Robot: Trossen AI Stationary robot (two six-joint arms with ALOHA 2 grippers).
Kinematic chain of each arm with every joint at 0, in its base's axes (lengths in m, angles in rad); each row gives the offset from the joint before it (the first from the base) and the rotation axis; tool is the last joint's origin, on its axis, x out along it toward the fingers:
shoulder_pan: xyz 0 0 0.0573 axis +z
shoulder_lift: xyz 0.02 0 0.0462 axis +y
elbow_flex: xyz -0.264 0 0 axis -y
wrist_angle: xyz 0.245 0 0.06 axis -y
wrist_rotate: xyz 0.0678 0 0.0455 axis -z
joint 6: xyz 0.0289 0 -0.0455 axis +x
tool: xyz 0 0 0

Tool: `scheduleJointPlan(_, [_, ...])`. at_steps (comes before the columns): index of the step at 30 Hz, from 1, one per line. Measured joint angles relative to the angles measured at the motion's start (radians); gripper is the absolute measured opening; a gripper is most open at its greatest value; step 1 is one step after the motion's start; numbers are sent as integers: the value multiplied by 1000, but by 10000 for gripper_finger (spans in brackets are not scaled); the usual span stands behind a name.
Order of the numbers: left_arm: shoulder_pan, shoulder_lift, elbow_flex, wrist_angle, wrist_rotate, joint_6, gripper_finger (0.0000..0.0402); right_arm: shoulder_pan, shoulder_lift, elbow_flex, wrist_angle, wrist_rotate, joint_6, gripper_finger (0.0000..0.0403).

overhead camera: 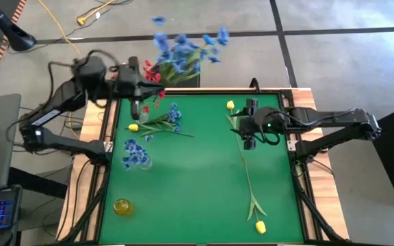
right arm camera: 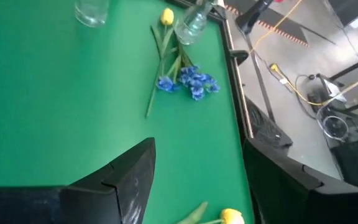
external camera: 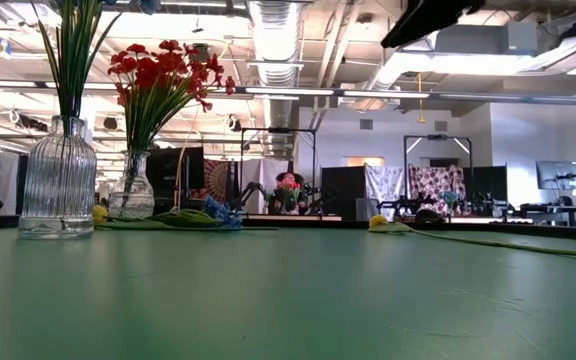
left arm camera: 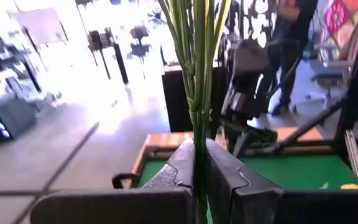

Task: Sort flowers into vase by color
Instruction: Put the bottom blue flowers into the bottom transparent vase

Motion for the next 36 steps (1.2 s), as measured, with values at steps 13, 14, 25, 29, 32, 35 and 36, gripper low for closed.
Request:
scheduleJointPlan(13, [0,-450,-566,369,-40,-145,0,12,-25,-111,131,-19,12,270])
scheduleJointPlan(14, [0,-477,-592,378,-45,-154,0,12,-22,-112,130,-19,12,270])
scheduleJointPlan(25, [0,-689,-791,389,-144,-183,0,12,-7,-112,194,-20,39,270])
scheduleJointPlan(29, [0,-752,-860,390,-165,-190,0,20,1,-112,200,-20,54,270])
scheduleJointPlan(32, [0,-804,-906,393,-160,-198,0,28,1,-112,201,-21,88,270])
scheduleJointPlan(35, [0,-851,-956,403,-126,-218,0,41,1,-112,201,-21,109,270])
scheduleJointPlan(36, [0,-866,-970,402,-114,-222,0,47,1,-112,201,-22,111,270])
